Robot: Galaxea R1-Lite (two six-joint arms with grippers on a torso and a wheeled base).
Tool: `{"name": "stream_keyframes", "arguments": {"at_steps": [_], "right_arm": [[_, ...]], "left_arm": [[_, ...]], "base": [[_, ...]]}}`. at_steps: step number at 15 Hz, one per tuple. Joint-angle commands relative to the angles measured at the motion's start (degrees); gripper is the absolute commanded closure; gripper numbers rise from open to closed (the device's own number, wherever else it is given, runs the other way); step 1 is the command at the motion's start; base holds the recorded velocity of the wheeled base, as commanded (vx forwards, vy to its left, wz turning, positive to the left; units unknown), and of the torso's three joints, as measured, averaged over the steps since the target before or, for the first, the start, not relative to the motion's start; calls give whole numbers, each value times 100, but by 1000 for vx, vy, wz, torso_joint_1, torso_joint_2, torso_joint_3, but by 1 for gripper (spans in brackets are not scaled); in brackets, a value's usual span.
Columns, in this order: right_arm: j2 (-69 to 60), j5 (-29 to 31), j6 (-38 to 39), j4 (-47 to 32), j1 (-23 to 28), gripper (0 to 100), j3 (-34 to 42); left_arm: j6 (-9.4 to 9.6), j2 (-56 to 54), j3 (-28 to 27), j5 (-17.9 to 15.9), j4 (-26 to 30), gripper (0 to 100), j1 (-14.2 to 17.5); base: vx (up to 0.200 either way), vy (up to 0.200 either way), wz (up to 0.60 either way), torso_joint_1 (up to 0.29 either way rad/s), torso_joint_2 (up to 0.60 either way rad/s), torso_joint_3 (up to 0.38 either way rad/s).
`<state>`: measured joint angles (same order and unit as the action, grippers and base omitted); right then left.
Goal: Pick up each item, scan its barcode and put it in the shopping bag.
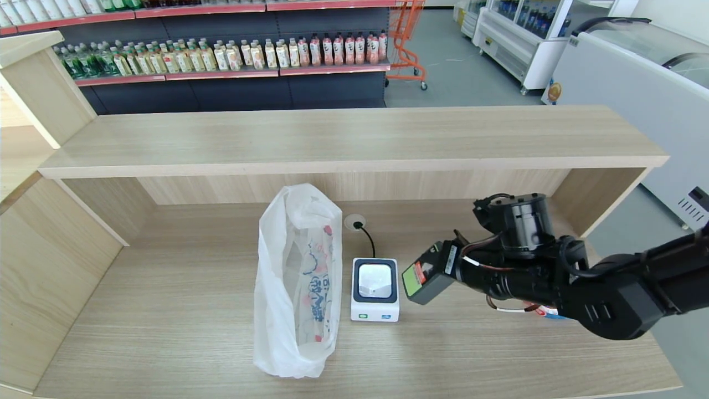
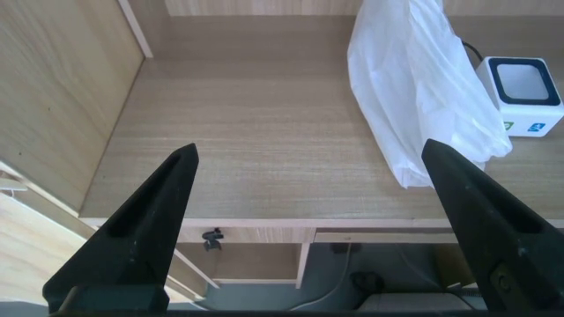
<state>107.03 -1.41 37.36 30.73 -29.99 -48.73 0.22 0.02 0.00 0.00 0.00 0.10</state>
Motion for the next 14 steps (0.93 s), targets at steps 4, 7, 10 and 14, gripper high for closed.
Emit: {"name": "stream_keyframes", "arguments": {"at_steps": [4, 7, 10, 14], "right_arm": [[573, -351, 8, 3, -95, 100, -577], [705, -562, -19, -6, -262, 100, -779], [1012, -518, -388, 38, -376, 100, -752], [1346, -518, -687, 521, -455, 100, -832]], "left_arm": [[4, -2, 0, 0, 0, 0, -1], [4, -2, 0, 0, 0, 0, -1], [4, -2, 0, 0, 0, 0, -1], [4, -2, 0, 0, 0, 0, -1]], "base": [[0, 0, 0, 0, 0, 0], [0, 0, 0, 0, 0, 0], [0, 0, 0, 0, 0, 0], [0, 0, 0, 0, 0, 0]]}}
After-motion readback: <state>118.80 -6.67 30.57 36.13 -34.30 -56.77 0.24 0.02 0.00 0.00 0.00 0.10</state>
